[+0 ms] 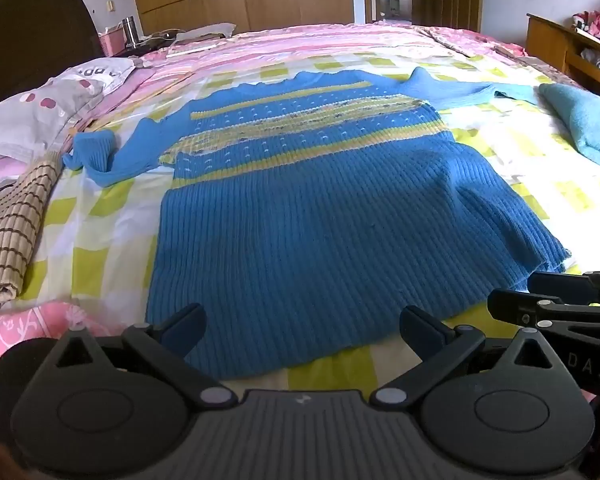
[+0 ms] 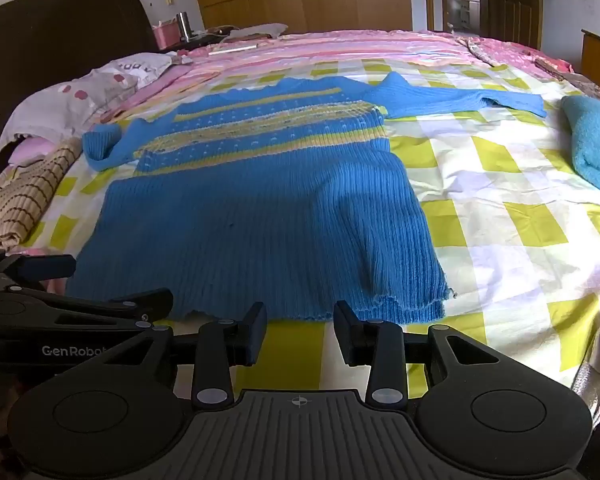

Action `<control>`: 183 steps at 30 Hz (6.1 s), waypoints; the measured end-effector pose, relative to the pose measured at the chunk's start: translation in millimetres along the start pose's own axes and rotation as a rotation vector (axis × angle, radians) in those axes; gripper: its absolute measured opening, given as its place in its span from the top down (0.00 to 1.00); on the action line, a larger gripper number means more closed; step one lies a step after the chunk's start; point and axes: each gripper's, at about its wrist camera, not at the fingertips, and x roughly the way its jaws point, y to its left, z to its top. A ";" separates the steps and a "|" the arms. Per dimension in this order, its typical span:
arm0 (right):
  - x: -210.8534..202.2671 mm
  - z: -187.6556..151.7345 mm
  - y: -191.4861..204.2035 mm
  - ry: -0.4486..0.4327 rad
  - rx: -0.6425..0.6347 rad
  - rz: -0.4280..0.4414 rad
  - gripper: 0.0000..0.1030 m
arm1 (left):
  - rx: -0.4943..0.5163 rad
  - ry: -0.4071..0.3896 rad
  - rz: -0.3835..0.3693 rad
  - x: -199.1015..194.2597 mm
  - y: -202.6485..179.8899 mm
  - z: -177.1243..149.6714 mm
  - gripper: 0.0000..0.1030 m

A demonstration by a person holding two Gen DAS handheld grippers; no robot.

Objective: Fold small clothes

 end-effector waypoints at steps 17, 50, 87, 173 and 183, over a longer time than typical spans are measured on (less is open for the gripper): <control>1.7 1.1 2.1 0.001 -0.011 -0.009 0.64 | 0.003 0.009 -0.009 3.1 -2.1 -1.9 0.00; 3.6 0.1 7.3 0.003 -0.030 -0.019 0.65 | 0.001 0.009 -0.012 1.1 -0.6 -0.8 0.02; 3.8 0.2 6.9 0.002 -0.023 -0.009 0.65 | -0.004 0.008 -0.017 0.3 0.8 -1.7 0.03; 36.0 36.9 -58.9 0.127 0.029 -0.105 0.88 | -0.056 0.118 -0.059 50.3 30.0 30.5 0.06; 22.7 47.8 -61.5 0.072 0.055 -0.098 0.88 | -0.060 0.121 -0.087 51.5 28.6 26.6 0.06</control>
